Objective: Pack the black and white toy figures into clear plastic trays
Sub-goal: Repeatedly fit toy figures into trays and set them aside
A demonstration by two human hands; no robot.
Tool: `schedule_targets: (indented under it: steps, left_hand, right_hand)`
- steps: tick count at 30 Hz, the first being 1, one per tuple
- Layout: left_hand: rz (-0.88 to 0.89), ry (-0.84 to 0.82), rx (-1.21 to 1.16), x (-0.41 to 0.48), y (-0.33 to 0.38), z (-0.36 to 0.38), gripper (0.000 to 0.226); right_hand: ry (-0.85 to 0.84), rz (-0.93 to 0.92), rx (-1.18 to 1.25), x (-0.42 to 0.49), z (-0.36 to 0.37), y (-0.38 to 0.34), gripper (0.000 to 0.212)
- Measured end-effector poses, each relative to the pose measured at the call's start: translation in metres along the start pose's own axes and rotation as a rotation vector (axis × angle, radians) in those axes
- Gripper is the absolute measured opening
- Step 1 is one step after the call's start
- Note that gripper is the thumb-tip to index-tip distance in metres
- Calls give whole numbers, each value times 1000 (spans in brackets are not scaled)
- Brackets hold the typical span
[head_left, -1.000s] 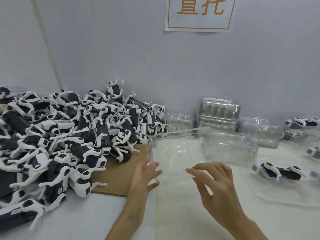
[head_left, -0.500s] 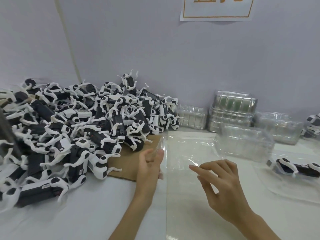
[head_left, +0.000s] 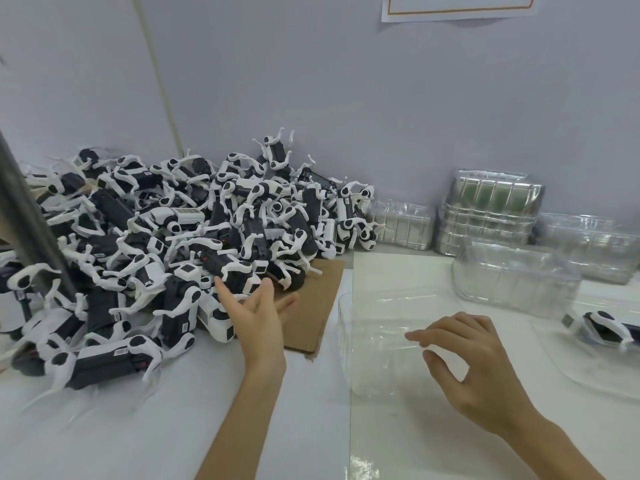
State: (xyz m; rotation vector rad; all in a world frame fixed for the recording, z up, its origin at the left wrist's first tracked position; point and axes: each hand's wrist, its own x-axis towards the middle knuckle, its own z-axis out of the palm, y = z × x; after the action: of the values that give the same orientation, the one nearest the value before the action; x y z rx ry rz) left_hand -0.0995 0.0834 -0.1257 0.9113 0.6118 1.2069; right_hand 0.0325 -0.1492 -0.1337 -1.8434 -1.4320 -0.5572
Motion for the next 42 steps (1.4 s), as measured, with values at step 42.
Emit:
schedule_targets:
  steps: [42]
  left_hand:
    - [164, -211, 1303, 68, 68, -11, 22]
  right_hand:
    - [-90, 173, 64, 2, -1, 1, 34]
